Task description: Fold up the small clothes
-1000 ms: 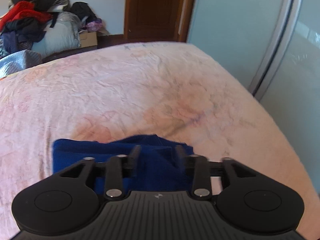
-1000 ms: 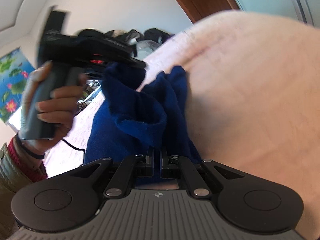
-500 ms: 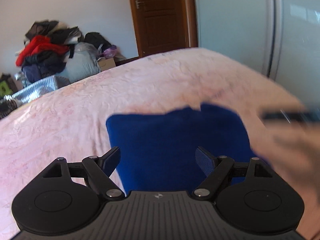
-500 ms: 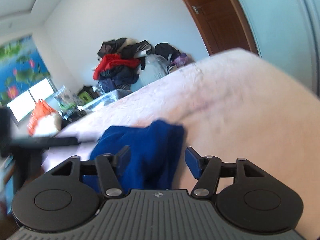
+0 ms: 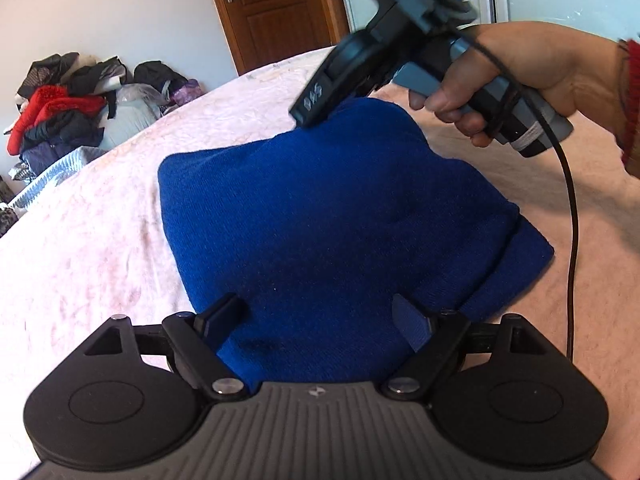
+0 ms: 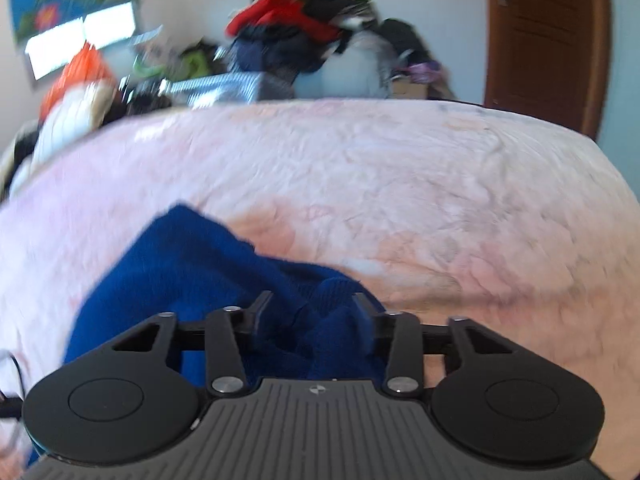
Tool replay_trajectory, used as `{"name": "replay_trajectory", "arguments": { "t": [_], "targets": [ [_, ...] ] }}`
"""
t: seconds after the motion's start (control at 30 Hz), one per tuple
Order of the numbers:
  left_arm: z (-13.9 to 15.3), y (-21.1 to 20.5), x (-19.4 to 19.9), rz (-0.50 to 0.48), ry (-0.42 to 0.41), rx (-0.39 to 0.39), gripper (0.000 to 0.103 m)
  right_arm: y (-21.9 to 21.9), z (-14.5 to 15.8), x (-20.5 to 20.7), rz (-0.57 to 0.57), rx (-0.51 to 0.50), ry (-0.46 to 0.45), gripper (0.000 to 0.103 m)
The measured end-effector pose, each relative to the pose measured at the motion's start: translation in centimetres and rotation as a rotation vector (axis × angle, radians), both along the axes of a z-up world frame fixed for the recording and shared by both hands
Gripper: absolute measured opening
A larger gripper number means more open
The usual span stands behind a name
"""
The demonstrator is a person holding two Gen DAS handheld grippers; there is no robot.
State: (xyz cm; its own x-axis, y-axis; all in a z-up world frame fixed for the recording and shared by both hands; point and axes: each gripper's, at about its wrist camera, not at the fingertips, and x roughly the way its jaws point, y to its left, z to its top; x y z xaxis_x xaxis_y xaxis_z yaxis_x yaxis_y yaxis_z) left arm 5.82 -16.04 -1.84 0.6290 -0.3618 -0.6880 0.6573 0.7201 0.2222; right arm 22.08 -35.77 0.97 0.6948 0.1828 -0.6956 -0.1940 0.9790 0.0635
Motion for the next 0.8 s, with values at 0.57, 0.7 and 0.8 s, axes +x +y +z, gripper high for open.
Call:
{"name": "replay_trajectory", "arguments": {
  "t": [0.57,0.7,0.8],
  "targets": [
    [0.8,2.9,1.4,0.064,0.097,-0.129,0.084,-3.4,2.4,-9.2,-0.309,0.119,-0.226,0.049],
    [1.1,4.3,2.5,0.128,0.143,-0.191,0.084,-3.8,2.5,-15.6,-0.259,0.262,-0.188,0.059],
    [1.5,4.7,2.9,0.174,0.15,-0.213,0.084,-2.8,1.6,-18.3,-0.192,0.287,-0.149,0.059]
  ]
}}
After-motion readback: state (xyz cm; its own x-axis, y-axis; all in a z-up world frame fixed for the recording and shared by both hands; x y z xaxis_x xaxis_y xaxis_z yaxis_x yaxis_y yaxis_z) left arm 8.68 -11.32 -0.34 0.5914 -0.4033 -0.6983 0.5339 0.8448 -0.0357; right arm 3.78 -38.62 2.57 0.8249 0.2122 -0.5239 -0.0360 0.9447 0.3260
